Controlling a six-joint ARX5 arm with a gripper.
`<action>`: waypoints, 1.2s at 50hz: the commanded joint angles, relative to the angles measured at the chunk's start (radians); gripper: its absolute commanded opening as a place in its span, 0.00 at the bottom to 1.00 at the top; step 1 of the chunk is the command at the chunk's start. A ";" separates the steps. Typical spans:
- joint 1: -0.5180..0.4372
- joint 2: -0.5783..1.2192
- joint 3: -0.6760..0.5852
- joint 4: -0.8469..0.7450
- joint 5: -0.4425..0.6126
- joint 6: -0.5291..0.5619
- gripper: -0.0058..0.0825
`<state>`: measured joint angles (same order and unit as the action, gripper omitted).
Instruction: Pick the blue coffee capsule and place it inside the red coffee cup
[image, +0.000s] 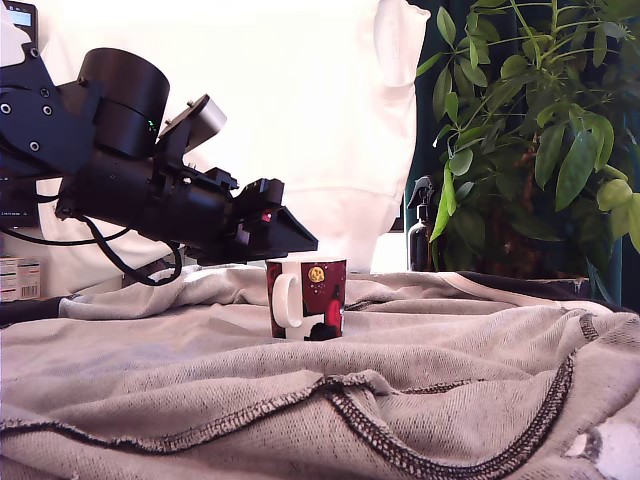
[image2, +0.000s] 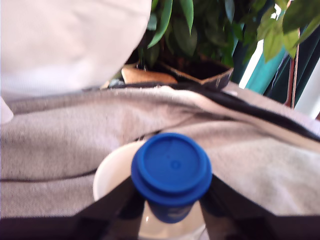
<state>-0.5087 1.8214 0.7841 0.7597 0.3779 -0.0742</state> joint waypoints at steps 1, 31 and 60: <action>-0.003 -0.008 0.003 -0.003 0.007 0.005 0.86; 0.055 -0.118 0.004 -0.055 0.007 0.005 0.38; 0.229 -0.430 0.003 -0.475 -0.167 0.042 0.04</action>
<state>-0.2916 1.4353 0.7879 0.2970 0.2172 -0.0460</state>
